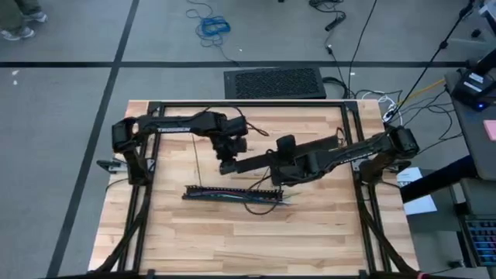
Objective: Ziptie cables
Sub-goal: Close the black cable duct
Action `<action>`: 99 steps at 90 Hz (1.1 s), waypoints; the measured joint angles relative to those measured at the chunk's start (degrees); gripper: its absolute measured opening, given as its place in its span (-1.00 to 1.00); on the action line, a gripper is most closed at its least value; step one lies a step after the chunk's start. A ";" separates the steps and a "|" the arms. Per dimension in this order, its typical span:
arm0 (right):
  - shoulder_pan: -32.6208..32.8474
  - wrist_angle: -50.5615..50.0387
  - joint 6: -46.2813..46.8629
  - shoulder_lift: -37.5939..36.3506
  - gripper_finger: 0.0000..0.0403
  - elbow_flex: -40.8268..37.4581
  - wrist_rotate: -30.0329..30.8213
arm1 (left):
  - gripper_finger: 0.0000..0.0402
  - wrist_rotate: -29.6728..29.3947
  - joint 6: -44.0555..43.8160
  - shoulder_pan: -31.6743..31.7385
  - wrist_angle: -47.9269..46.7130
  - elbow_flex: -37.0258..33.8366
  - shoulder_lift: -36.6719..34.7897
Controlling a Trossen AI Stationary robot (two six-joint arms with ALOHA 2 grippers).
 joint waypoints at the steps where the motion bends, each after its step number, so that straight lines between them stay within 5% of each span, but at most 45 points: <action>1: -0.04 -0.42 0.31 0.00 0.10 -0.01 -0.53 | -0.68 -0.66 -0.01 -0.09 -0.26 0.01 -0.50; 20: 0.63 -6.25 7.47 -0.19 0.10 0.01 -7.69 | -0.68 -7.19 -0.68 -5.10 5.89 0.06 -10.62; 30: 1.48 -9.14 11.59 -1.77 0.10 0.01 -11.18 | -0.68 -17.12 0.85 -11.69 8.08 0.12 -14.06; 41: 3.32 -9.99 15.37 -5.01 0.10 0.01 -13.66 | -0.68 -28.12 1.70 -18.61 11.00 -0.61 -14.30; 59: 7.10 -10.75 22.95 -11.47 0.10 -1.28 -19.59 | -0.68 -36.26 1.56 -25.95 20.09 -3.39 -9.04; 79: 12.11 -12.15 32.27 -17.01 0.10 -5.53 -20.63 | -0.54 -24.24 -2.58 -26.91 32.89 -6.10 -2.20; 99: 16.86 -13.19 40.48 -20.42 0.10 -10.06 -20.40 | -0.10 -31.10 1.30 -25.55 37.23 -6.20 3.88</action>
